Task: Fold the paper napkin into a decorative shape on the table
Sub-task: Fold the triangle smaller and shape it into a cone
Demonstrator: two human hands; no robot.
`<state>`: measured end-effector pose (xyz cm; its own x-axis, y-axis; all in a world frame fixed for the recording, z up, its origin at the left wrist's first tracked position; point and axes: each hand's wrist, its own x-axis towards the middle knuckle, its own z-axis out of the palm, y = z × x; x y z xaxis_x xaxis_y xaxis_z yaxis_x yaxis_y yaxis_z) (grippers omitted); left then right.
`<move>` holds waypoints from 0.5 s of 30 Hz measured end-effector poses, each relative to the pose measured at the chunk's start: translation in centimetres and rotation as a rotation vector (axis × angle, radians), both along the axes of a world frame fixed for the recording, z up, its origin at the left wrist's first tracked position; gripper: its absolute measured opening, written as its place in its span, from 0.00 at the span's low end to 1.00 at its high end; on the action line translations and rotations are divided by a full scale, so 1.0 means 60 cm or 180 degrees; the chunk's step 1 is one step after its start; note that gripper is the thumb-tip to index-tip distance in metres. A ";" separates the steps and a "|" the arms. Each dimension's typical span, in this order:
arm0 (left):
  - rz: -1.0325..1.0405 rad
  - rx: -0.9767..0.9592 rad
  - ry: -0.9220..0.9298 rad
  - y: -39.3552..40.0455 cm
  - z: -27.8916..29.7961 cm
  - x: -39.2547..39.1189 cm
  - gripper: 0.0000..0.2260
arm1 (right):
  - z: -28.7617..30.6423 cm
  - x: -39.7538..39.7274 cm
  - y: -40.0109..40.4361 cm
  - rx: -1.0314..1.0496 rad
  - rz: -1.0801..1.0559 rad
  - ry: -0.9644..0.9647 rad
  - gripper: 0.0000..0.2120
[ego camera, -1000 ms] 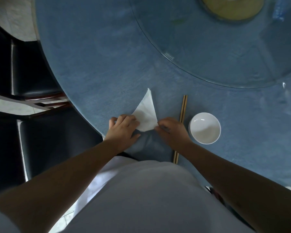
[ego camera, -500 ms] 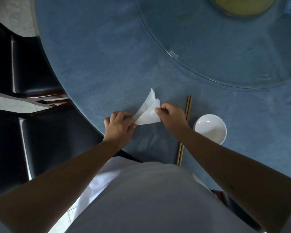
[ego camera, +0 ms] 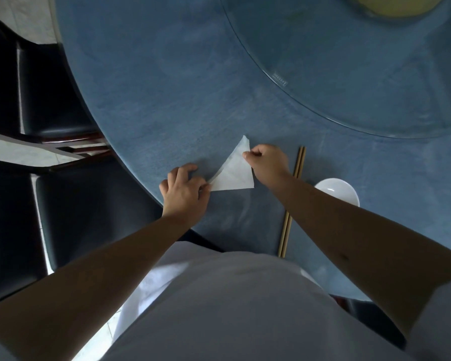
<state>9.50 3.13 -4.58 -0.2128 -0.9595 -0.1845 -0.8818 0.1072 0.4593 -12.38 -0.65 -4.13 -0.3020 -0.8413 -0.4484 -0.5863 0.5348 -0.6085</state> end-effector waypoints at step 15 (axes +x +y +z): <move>-0.0019 -0.0003 -0.0037 0.000 -0.009 0.007 0.07 | -0.006 -0.009 -0.007 0.0049 -0.0033 0.0456 0.11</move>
<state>9.90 3.13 -5.10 -0.2163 -0.9584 -0.1861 -0.8864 0.1129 0.4490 -12.91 -1.06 -4.49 -0.3726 -0.8311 -0.4129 -0.6610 0.5500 -0.5106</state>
